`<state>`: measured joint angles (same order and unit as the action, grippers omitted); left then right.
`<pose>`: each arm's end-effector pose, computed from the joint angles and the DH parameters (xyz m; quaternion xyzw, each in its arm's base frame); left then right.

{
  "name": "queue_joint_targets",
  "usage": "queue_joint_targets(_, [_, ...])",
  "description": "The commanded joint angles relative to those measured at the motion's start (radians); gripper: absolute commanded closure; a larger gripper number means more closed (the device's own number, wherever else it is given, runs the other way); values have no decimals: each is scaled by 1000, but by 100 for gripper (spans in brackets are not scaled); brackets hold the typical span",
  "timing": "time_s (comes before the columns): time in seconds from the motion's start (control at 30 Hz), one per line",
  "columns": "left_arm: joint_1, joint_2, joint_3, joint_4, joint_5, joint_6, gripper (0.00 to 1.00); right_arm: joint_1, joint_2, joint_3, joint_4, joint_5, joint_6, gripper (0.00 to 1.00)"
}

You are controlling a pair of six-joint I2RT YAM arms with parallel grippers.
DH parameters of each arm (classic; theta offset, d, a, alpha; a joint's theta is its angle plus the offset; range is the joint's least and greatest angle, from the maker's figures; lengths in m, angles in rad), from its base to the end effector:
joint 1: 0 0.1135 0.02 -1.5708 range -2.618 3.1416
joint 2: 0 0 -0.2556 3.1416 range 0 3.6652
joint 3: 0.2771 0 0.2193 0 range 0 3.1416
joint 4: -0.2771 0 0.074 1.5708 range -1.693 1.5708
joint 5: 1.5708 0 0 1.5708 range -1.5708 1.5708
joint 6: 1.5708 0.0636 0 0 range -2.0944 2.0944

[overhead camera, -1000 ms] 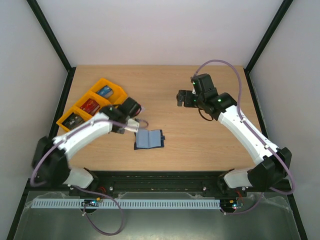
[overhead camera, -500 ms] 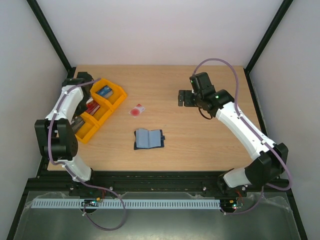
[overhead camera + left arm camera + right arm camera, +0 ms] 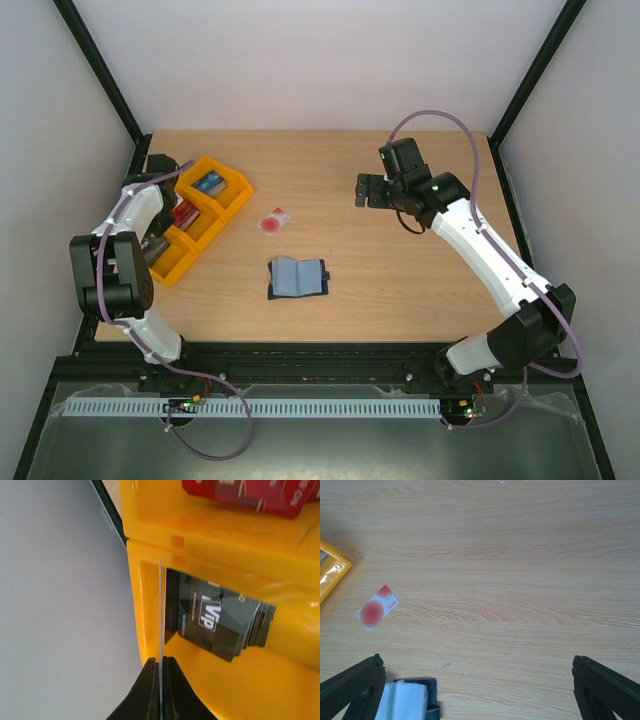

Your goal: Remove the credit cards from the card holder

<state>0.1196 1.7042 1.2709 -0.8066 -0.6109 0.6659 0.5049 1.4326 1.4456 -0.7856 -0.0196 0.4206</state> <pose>0.3050 0.0734 0.2135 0.2061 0.9192 0.3341 0.0316 0.2562 0.1430 0.3334 -0.0426 0.9204 0.1815 0.3437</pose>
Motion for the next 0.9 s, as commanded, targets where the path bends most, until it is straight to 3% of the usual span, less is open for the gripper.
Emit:
queue_joint_targets(0.0, [9, 17, -28, 103, 32, 27, 98, -3, 15, 42, -44, 2, 30, 1])
queue_joint_targets(0.7, [44, -56, -131, 68, 62, 58, 98, -4, 29, 58, -50, -29, 14, 1])
queue_joint_targets(0.87, [47, -53, -187, 148, 28, 102, 98, -3, 33, 59, -51, -36, 4, 1])
